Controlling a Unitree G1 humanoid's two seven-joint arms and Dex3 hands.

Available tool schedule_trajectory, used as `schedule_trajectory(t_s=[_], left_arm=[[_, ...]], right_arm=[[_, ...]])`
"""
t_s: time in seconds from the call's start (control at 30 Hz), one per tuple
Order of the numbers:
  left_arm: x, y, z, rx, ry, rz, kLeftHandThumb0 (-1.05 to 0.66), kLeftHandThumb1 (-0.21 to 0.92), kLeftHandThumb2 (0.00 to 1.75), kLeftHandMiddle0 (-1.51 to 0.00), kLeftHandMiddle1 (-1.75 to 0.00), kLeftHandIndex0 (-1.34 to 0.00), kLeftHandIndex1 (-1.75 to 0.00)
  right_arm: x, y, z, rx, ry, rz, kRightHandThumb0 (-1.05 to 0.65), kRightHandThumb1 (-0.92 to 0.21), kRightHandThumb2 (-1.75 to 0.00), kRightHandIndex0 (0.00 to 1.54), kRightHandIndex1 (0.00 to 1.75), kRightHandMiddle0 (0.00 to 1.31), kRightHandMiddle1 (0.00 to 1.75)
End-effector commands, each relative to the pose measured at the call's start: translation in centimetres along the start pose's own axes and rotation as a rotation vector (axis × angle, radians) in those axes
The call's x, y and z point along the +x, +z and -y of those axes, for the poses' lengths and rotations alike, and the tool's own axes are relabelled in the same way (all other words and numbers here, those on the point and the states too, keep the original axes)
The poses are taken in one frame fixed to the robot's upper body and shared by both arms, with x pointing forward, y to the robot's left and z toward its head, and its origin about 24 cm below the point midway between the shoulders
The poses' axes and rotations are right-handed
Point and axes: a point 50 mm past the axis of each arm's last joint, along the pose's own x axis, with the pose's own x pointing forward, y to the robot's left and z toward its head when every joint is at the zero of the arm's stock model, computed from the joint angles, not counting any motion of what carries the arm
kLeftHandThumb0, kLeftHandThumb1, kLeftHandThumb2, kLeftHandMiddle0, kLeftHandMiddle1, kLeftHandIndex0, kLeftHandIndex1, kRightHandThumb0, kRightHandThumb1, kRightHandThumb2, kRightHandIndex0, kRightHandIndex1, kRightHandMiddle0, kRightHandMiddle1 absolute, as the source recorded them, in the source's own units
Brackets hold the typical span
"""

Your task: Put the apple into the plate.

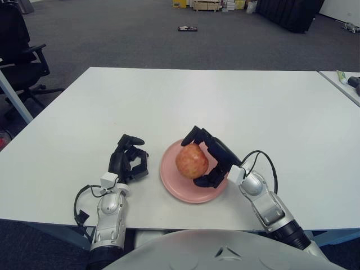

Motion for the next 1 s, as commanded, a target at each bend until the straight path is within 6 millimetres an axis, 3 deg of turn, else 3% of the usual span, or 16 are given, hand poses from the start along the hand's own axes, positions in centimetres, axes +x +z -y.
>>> schedule_trajectory(t_s=[0.0, 0.47, 0.8, 0.87, 0.97], left_arm=[[0.15, -0.18, 0.09, 0.005, 0.000, -0.009, -0.01, 0.35, 1.30, -0.57, -1.74, -0.38, -1.75], [0.03, -0.16, 0.16, -0.007, 0.004, -0.010, -0.01, 0.41, 1.20, -0.56, -1.66, -0.36, -1.75], [0.00, -0.16, 0.12, -0.002, -0.008, -0.005, -0.01, 0.40, 1.22, -0.54, -1.70, -0.34, -1.75], [0.00, -0.14, 0.11, 0.001, -0.012, -0.006, -0.01, 0.40, 1.23, -0.54, -1.72, -0.34, -1.75], [0.03, -0.19, 0.04, 0.009, -0.011, -0.015, -0.01, 0.36, 1.28, -0.57, -1.73, -0.36, -1.75]], right_arm=[[0.17, 0.25, 0.18, -0.032, 0.035, 0.024, 0.00, -0.05, -1.61, 0.84, 1.68, 0.57, 1.75], [-0.06, -0.49, -0.45, -0.145, 0.069, -0.031, 0.00, -0.06, -1.60, 0.83, 1.69, 0.56, 1.75], [0.03, -0.68, -0.33, -0.212, -0.001, -0.018, -0.01, -0.07, -1.61, 0.81, 1.73, 0.57, 1.75], [0.04, -0.67, -0.28, -0.217, -0.011, -0.013, -0.01, -0.02, -1.65, 0.83, 1.74, 0.60, 1.73], [0.01, -0.63, -0.14, -0.210, -0.021, -0.013, -0.01, -0.12, -1.53, 0.75, 1.74, 0.57, 1.68]])
